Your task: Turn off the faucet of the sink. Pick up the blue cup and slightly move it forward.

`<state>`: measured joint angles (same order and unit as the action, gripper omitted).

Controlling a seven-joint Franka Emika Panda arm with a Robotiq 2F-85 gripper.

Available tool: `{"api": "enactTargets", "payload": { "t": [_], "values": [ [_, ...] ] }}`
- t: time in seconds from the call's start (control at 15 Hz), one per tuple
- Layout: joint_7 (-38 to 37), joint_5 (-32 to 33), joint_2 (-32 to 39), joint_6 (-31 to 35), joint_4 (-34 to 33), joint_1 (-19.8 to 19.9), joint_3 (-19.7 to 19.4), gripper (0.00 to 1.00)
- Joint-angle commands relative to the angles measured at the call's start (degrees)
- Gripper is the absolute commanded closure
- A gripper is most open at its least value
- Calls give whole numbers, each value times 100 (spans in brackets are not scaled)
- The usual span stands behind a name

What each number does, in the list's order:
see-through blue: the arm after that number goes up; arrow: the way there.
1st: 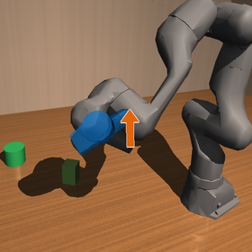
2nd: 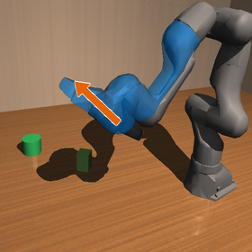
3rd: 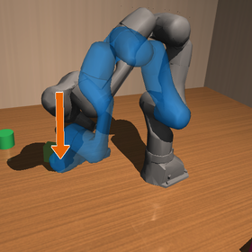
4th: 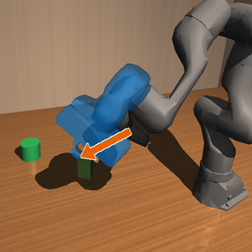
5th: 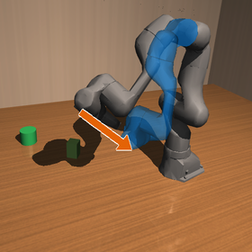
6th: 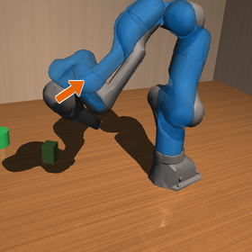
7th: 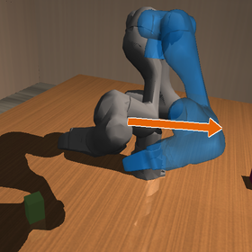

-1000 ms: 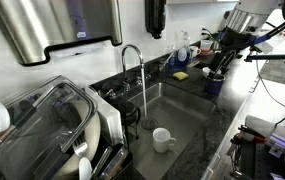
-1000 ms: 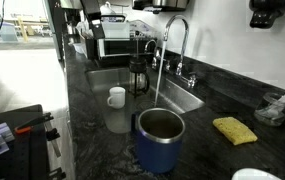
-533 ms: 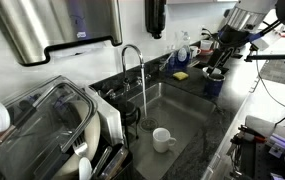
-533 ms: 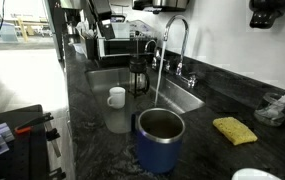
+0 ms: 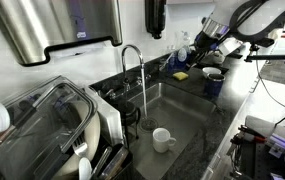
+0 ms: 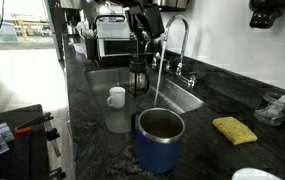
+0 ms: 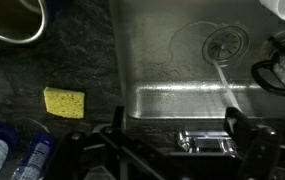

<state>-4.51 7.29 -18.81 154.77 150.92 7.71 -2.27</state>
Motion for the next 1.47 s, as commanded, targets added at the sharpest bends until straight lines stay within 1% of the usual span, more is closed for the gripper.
{"api": "enactTargets", "payload": {
  "t": [0.0,0.07,0.13,0.27,0.47,0.6,0.87,0.93,1.13,1.4],
  "values": [
    [834,-245,1223,266,-954,-232,-277,0],
    [944,-340,1394,174,-1163,-254,-289,0],
    [573,-150,880,191,-659,-140,-182,0],
    [745,-224,1252,190,-999,-186,-233,0],
    [757,-226,1361,190,-1110,-206,-237,0],
    [969,-498,1598,167,-1330,-262,-268,0],
    [1465,-1498,1765,114,-1520,-386,-273,0],
    [1521,-1632,1799,105,-1559,-387,-263,0],
    [1760,-1818,1895,140,-1656,-372,-251,0],
    [1726,-1709,1974,174,-1747,-328,-243,0]
  ]
}}
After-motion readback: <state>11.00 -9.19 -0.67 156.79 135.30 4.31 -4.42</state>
